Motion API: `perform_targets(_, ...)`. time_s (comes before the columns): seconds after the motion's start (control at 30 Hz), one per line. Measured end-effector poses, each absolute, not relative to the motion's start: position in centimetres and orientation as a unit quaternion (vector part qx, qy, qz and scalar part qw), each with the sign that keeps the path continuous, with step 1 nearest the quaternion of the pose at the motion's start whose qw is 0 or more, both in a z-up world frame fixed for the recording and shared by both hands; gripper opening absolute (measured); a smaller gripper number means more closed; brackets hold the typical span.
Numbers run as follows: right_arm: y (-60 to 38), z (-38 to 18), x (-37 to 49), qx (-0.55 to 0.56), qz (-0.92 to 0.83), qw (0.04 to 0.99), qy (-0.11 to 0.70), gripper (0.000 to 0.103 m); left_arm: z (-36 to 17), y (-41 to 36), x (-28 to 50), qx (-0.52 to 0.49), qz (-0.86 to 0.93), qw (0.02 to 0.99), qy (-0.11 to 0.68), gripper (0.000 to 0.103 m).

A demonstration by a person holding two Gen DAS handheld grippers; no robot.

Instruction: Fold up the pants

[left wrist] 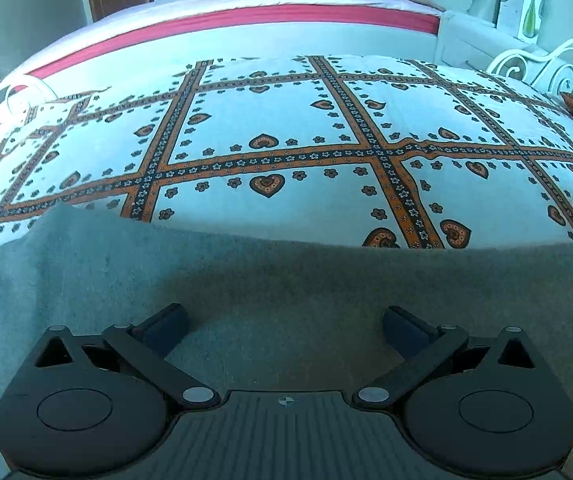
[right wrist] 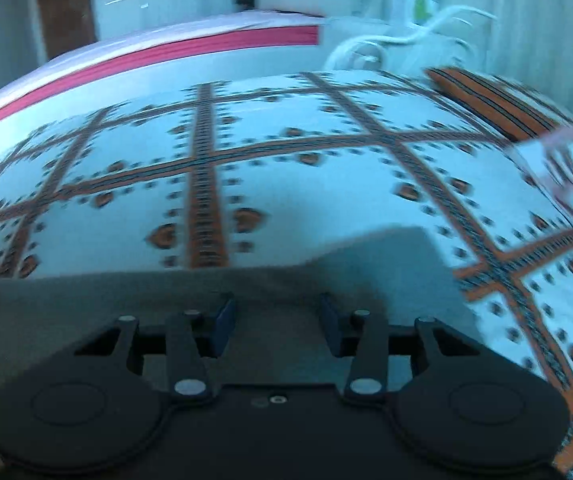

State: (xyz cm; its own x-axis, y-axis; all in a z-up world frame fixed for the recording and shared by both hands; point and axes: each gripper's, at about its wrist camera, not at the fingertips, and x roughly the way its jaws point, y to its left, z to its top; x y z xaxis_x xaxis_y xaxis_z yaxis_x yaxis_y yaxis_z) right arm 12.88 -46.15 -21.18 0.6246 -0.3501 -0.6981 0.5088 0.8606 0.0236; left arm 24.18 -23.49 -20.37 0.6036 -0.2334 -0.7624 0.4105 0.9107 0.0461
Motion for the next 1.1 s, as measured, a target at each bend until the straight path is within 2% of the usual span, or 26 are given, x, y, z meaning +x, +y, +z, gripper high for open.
perform_targets(0.1,-47.2,-20.5,10.9,0.108,-0.265,0.892,0.35,0.04,-19.9,-23.2,23.0,0.121,-0.184,0.888,0.405,0.103)
perform_targets(0.23,-49.7,-19.9,6.6,0.174,-0.285,0.884,0.328,0.041,-19.3,-22.8,20.0,0.131,-0.205,0.886,0.395,0.103)
perform_targets(0.43,-49.2,-20.5,4.4,0.146,-0.285,0.878,0.356,0.042,-20.1,-23.2,16.9,0.148,-0.221,0.877,0.4,0.103)
perform_targets(0.5,-49.6,-20.2,3.5,0.147,-0.315,0.866,0.36,0.051,-19.8,-23.0,16.5,0.143,-0.221,0.876,0.404,0.103)
perform_targets(0.77,-51.2,-20.8,-1.2,0.309,-0.29,0.846,0.324,0.053,-18.8,-23.5,13.5,0.122,-0.254,0.871,0.401,0.103)
perform_targets(0.83,-51.3,-21.0,-1.4,0.351,-0.262,0.843,0.311,0.041,-19.0,-24.3,12.8,0.126,-0.263,0.87,0.398,0.103)
perform_targets(0.97,-51.3,-21.6,-0.8,0.391,-0.24,0.836,0.3,0.03,-19.8,-25.7,12.1,0.127,-0.273,0.862,0.407,0.103)
perform_targets(1.0,-51.4,-21.8,-0.7,0.4,-0.238,0.834,0.295,0.021,-20.1,-25.8,12.0,0.127,-0.271,0.861,0.411,0.103)
perform_targets(1.1,-52.0,-22.4,-0.5,0.427,-0.251,0.823,0.278,0.012,-20.4,-26.1,11.7,0.13,-0.269,0.864,0.406,0.103)
